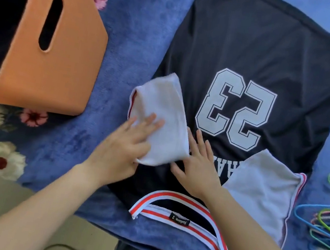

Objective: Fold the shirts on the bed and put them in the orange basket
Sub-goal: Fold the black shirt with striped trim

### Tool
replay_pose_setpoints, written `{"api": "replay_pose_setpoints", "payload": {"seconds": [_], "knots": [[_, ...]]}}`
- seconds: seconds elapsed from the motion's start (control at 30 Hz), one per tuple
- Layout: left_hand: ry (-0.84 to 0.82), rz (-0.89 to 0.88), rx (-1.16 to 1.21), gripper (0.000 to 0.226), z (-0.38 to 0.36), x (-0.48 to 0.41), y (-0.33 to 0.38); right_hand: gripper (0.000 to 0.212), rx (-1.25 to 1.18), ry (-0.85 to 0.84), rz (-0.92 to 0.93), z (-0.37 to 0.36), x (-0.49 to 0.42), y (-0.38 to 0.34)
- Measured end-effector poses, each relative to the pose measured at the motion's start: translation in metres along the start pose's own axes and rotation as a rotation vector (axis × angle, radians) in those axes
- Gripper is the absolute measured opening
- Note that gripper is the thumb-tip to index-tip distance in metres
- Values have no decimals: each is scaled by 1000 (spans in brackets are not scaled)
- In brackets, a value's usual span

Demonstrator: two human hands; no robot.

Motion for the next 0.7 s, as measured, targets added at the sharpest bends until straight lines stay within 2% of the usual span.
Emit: {"api": "replay_pose_setpoints", "payload": {"seconds": [0.03,0.1,0.17,0.23,0.3,0.33,0.43,0.5,0.57,0.63,0.7], "knots": [[-152,-49,-33,19,-21,9,1,53,-10,107,0,6,4,1],[-341,-38,-75,19,-42,27,0,45,-84,331,-79,18,14,8],[-378,4,-38,15,-42,33,1,47,-240,475,-214,25,23,17],[-288,53,-6,31,-34,23,1,52,-339,542,-281,33,23,15],[-185,139,-103,48,-31,10,-6,55,-227,500,-224,32,15,1],[-183,198,-167,53,-35,7,-14,57,-133,418,-169,26,9,-6],[-354,293,-338,64,-55,11,-37,63,120,115,1,-4,-2,-18],[-409,300,-395,66,-61,13,-40,68,127,1,39,-13,-2,-11],[-405,269,-380,68,-59,10,-30,64,118,87,48,4,8,-7],[-391,164,-317,70,-57,16,-10,62,106,194,40,19,32,4],[-429,44,-253,75,-53,29,10,65,85,227,25,24,69,24]]}}
Point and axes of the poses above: each hand's wrist, its own x-axis away from the middle knuckle, its own z-axis out of the back of the hand, y = z × x, the point moved 7 cm from there along -x, towards the middle knuckle, and after that the axes turned 2 degrees about y, right-handed, at the moved point
